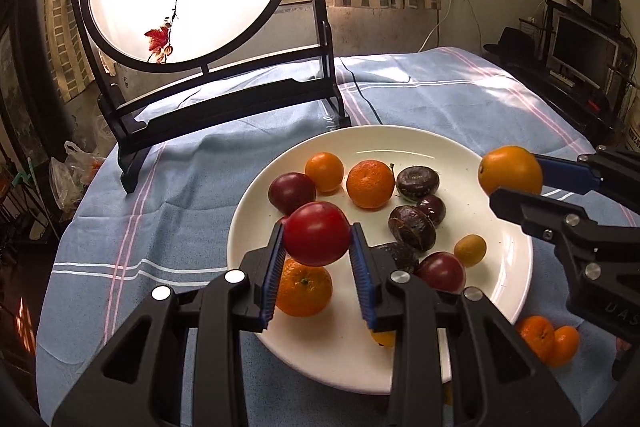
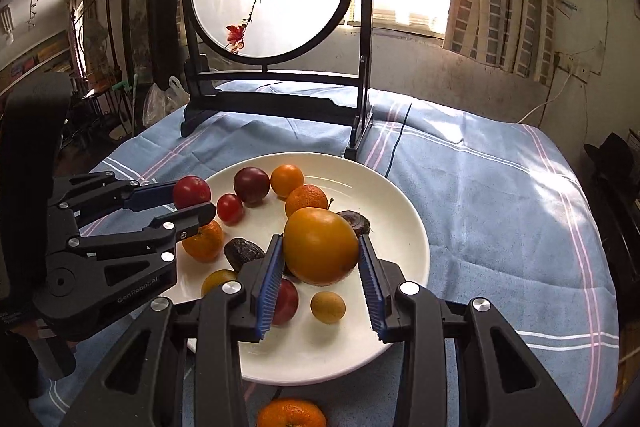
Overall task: Organize fruits
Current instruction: 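Grasp an orange with the right gripper while the left gripper grasps a red tomato, release on plate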
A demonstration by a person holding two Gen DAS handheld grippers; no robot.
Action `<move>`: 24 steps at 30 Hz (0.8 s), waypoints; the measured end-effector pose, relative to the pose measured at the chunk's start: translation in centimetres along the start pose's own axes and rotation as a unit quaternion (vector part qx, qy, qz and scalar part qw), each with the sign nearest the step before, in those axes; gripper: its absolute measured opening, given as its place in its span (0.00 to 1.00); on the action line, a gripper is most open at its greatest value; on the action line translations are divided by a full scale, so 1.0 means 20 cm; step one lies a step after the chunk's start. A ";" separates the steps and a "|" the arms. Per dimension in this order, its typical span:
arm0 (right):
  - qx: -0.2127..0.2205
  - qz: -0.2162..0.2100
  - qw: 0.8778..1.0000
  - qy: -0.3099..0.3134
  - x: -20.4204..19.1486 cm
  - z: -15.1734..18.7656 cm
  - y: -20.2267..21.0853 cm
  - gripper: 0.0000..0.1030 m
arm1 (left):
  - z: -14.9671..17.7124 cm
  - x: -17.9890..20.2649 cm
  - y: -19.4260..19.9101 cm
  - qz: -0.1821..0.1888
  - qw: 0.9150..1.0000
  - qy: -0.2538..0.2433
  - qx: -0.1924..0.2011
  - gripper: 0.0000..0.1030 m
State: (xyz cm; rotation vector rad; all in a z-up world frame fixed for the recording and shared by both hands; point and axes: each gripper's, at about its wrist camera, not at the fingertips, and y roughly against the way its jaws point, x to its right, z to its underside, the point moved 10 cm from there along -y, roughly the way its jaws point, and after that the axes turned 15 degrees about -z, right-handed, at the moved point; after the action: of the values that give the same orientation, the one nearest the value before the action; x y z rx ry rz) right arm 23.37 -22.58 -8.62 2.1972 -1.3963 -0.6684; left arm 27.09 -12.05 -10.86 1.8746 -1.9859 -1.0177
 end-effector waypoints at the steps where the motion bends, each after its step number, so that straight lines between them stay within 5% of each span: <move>1: -0.001 0.000 1.000 -0.002 0.01 0.00 -0.01 0.37 | 0.00 0.00 0.00 0.001 1.000 0.000 -0.001 0.30; 9: -0.012 0.004 1.000 -0.009 0.03 0.03 -0.08 0.37 | 0.04 0.02 -0.05 -0.005 1.000 -0.008 -0.016 0.32; 13: 0.012 0.010 1.000 -0.004 0.02 0.00 -0.04 0.52 | 0.03 0.00 -0.05 -0.014 1.000 0.002 -0.008 0.62; 24: 0.012 -0.018 1.000 0.019 -0.14 0.01 0.09 0.52 | -0.03 -0.11 0.07 0.008 0.999 0.040 0.006 0.65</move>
State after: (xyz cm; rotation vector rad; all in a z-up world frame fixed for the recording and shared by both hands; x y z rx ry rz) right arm 20.99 -20.77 -7.34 2.2474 -1.3551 -0.6226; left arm 26.68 -10.28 -8.83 1.8717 -1.9625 -0.9131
